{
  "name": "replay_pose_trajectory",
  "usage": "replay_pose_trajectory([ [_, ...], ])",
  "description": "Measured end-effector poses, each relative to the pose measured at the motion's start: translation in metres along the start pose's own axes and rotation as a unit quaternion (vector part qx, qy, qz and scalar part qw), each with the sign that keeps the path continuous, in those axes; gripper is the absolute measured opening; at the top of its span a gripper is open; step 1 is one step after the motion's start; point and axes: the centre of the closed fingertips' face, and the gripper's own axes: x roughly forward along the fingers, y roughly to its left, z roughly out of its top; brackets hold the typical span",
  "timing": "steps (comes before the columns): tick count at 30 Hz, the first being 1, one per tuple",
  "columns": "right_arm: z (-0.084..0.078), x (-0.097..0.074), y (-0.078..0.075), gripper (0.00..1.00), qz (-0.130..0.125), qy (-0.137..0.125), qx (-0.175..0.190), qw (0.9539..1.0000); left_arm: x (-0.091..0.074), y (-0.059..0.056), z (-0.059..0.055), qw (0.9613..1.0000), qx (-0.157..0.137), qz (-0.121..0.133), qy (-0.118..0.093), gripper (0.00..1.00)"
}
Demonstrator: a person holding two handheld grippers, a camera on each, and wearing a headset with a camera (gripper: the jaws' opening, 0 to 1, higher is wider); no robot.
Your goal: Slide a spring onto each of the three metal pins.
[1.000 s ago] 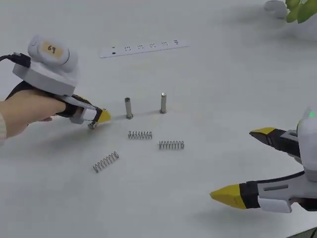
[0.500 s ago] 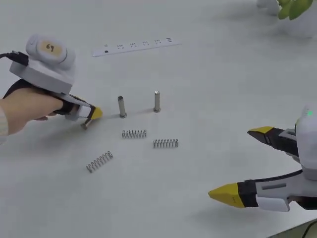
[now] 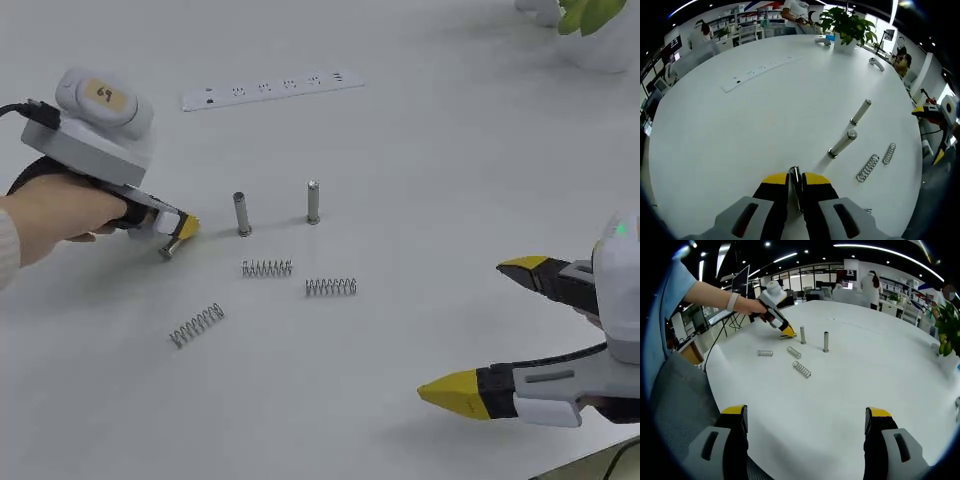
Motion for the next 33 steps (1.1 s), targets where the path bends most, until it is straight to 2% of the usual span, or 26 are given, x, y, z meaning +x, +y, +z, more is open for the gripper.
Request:
replay_pose_trajectory([
  [9,0.0001,0.0016,0.0015,0.96,0.003,0.002,-0.004,1.0000,0.0022,0.0005,-0.0011,1.0000,-0.003,0.006,0.006,0.01],
  [14,0.0015,0.0043,0.0040,0.96,0.006,0.003,-0.007,1.0000,0.0029,0.0004,-0.0009,0.9997,0.014,0.015,0.013,0.01],
  [17,0.0016,0.0056,0.0058,0.96,0.009,0.004,-0.010,0.9999,0.0036,0.0010,-0.0004,0.9995,0.013,0.023,0.017,0.00],
  [18,0.0018,0.0058,0.0062,0.96,0.010,0.005,-0.011,0.9999,0.0038,0.0006,-0.0003,0.9992,0.024,0.026,0.019,0.00],
  [20,0.0023,0.0060,0.0063,0.96,0.011,0.004,-0.011,0.9999,0.0038,0.0001,-0.0004,0.9990,0.027,0.030,0.021,0.00],
  [24,0.0024,0.0056,0.0058,0.96,0.011,0.003,-0.011,0.9999,0.0029,0.0006,-0.0009,0.9992,0.018,0.032,0.017,0.00],
  [33,0.0012,0.0040,0.0056,0.96,0.009,0.003,-0.010,0.9999,0.0001,0.0002,-0.0003,0.9991,0.024,0.036,0.005,0.00],
])
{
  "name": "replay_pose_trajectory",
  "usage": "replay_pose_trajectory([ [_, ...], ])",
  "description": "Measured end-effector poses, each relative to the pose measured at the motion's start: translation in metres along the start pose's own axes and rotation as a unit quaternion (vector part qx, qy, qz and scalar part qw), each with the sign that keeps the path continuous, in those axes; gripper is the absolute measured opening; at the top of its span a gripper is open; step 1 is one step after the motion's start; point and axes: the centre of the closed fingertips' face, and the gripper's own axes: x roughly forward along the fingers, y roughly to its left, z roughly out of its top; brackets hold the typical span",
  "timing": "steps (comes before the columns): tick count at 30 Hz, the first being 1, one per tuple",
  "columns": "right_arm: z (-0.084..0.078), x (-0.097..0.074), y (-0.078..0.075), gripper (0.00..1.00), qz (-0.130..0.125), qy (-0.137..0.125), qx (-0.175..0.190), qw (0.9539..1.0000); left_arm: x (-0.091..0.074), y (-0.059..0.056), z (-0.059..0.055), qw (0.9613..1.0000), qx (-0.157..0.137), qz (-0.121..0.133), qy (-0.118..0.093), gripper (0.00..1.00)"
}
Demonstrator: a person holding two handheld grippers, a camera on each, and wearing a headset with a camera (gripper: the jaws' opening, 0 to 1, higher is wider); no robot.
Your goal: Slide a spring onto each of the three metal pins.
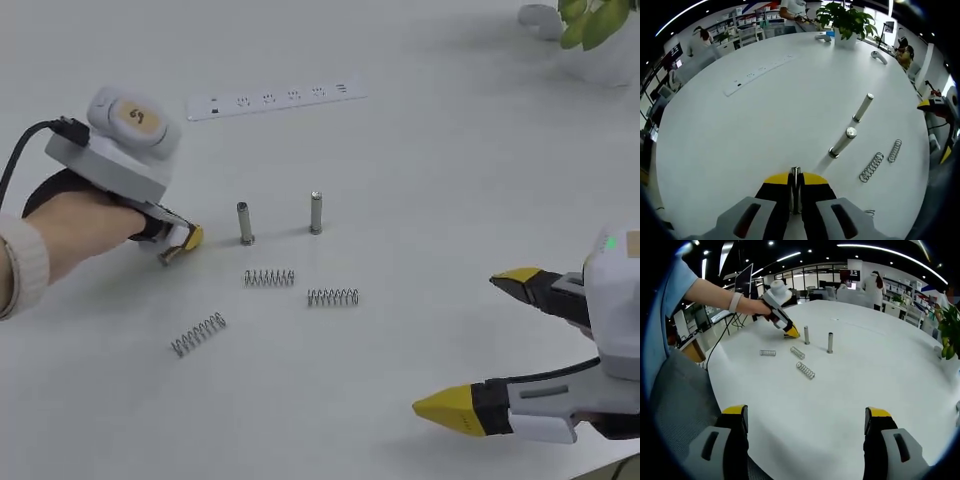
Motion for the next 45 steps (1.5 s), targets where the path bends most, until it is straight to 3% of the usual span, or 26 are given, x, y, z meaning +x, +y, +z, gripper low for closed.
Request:
replay_pose_trajectory([
  [18,0.006,0.006,0.007,0.96,0.010,-0.005,-0.006,0.9999,-0.042,0.011,0.003,0.9978,-0.038,0.002,-0.054,0.00],
  [31,0.007,0.007,0.009,0.96,0.012,-0.004,-0.009,0.9999,-0.048,0.015,-0.001,0.9972,-0.048,0.004,-0.058,0.00],
  [38,0.008,0.007,0.011,0.96,0.014,-0.004,-0.010,0.9999,-0.052,0.015,-0.005,0.9958,-0.068,0.003,-0.061,0.00],
  [45,0.009,0.007,0.012,0.95,0.015,-0.005,-0.011,0.9998,-0.052,0.014,-0.006,0.9957,-0.066,0.005,-0.064,0.00],
])
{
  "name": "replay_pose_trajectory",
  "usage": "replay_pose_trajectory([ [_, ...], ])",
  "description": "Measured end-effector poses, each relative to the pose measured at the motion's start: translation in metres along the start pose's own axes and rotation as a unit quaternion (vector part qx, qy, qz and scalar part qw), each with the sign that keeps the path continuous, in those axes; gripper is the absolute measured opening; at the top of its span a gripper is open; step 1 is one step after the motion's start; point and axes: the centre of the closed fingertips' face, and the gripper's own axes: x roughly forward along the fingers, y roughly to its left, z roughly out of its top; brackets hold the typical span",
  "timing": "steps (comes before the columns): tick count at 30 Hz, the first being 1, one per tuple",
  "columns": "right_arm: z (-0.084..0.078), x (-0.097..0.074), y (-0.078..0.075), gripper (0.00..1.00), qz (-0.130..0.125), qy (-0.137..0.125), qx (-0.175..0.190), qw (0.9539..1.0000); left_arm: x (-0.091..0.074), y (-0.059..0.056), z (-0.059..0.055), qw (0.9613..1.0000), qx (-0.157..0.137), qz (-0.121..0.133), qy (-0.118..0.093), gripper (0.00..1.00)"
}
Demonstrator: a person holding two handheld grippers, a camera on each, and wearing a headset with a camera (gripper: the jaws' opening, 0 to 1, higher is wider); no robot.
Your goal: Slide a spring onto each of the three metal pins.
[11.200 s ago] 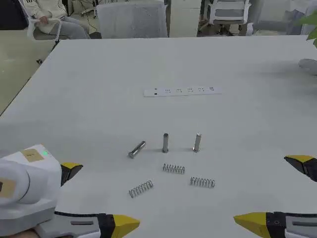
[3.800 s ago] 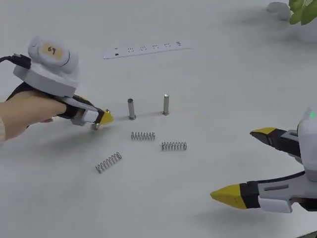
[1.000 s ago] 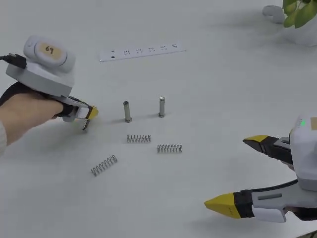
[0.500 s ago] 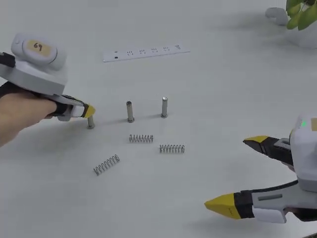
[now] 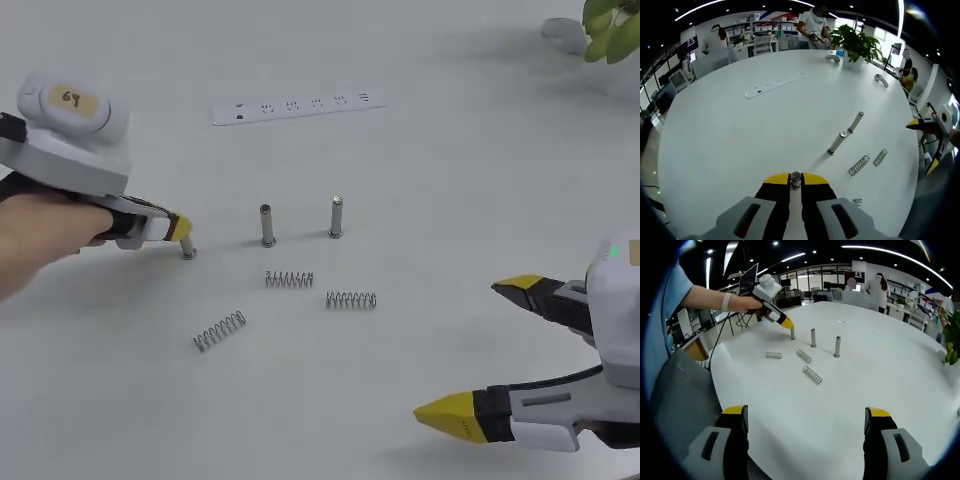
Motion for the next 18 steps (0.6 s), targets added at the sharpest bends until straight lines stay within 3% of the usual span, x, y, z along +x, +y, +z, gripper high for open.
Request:
replay_pose_trajectory([
  [18,0.0003,-0.0004,0.0004,0.95,0.001,-0.001,-0.001,1.0000,-0.0002,-0.0023,-0.0015,1.0000,-0.002,0.000,-0.006,0.00],
])
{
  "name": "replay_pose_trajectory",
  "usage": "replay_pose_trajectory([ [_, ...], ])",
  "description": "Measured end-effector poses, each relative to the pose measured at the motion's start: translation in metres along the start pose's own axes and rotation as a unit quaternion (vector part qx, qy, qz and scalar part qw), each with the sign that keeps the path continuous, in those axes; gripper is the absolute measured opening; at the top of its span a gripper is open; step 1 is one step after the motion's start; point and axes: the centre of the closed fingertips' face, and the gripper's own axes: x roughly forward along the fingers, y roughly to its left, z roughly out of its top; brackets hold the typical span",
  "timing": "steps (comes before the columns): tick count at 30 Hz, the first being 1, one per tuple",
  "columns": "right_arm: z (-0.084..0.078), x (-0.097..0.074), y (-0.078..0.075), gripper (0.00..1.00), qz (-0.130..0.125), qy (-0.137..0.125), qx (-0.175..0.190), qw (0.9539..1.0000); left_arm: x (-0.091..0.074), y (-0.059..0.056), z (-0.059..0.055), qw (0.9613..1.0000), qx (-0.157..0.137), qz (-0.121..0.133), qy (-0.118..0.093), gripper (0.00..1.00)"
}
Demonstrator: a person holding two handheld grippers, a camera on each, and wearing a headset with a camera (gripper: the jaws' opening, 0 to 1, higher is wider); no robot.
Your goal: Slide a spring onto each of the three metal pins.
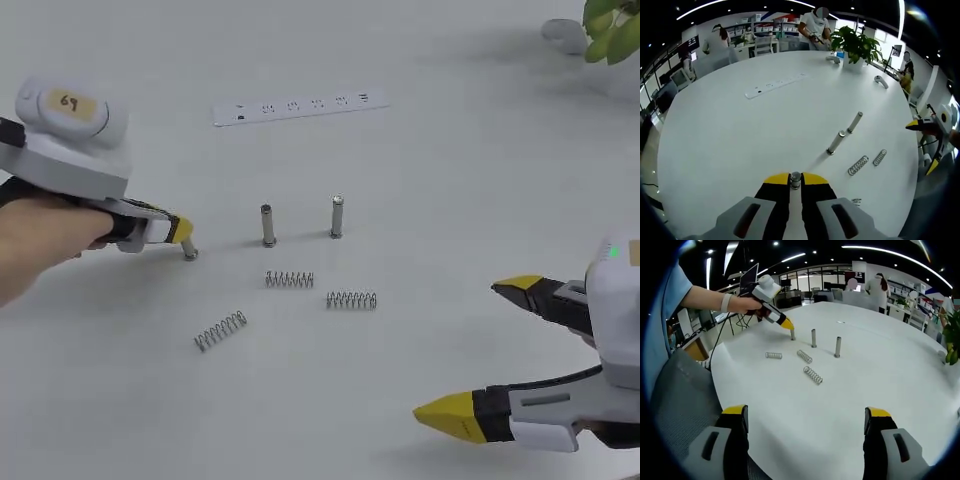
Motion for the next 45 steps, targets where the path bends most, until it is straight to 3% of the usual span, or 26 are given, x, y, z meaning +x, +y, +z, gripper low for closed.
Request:
replay_pose_trajectory([
  [25,-0.0002,0.0003,0.0007,0.95,0.002,0.003,-0.001,1.0000,0.0000,-0.0026,-0.0016,0.9998,0.011,-0.001,-0.017,0.01],
  [32,0.0000,0.0003,0.0004,0.95,0.002,0.003,-0.001,1.0000,0.0011,-0.0026,-0.0019,0.9998,0.012,-0.004,-0.017,0.08],
  [45,0.0003,-0.0008,-0.0011,0.97,-0.001,0.002,-0.004,1.0000,0.0011,-0.0078,-0.0004,0.9993,0.027,-0.004,-0.027,0.29],
])
